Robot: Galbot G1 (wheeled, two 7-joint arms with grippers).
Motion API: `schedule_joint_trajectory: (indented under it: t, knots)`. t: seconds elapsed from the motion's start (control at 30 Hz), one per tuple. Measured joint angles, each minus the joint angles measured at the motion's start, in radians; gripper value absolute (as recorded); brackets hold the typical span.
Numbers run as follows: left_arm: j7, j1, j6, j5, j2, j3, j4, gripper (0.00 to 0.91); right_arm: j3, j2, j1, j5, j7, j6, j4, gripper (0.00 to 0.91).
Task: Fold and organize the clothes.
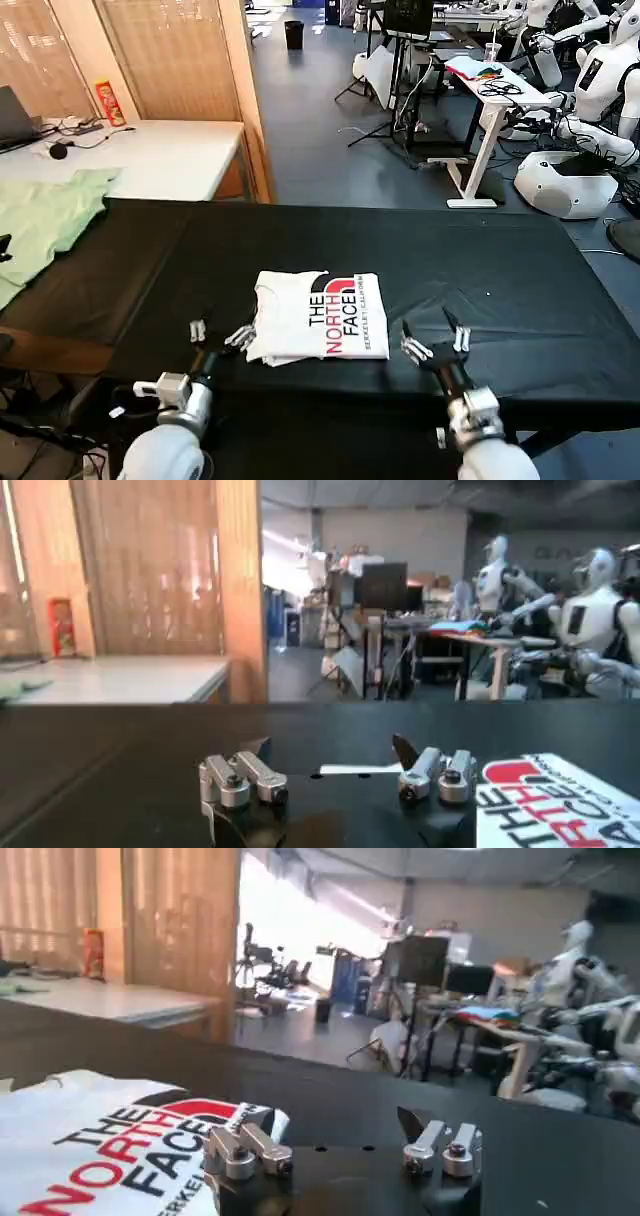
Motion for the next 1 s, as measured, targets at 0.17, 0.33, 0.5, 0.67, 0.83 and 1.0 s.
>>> schedule_joint_trajectory:
  t: [0.17,0.33,0.5,0.67,0.83,1.0]
  knots:
    - [-0.017,0.080,0.001,-0.001,0.028,-0.024,-0.060,0.878,0.012,0.017,-0.142,-0.062,0.055,0.081,0.044,0.878]
    - [-0.016,0.171,0.004,-0.010,0.052,-0.057,-0.096,0.878,0.022,0.013,-0.264,-0.075,0.102,0.077,0.104,0.878]
    - [-0.011,0.270,0.029,-0.025,0.069,-0.106,-0.127,0.878,0.042,0.010,-0.390,-0.050,0.169,0.020,0.186,0.878]
    - [-0.011,0.349,0.065,-0.051,0.076,-0.156,-0.158,0.878,0.070,-0.005,-0.490,0.005,0.191,-0.015,0.269,0.878]
    - [-0.006,0.382,0.097,-0.081,0.081,-0.190,-0.163,0.878,0.085,-0.011,-0.540,0.012,0.193,-0.024,0.311,0.878]
    - [0.004,0.401,0.099,-0.092,0.088,-0.219,-0.169,0.878,0.091,-0.012,-0.559,0.012,0.192,-0.025,0.327,0.878]
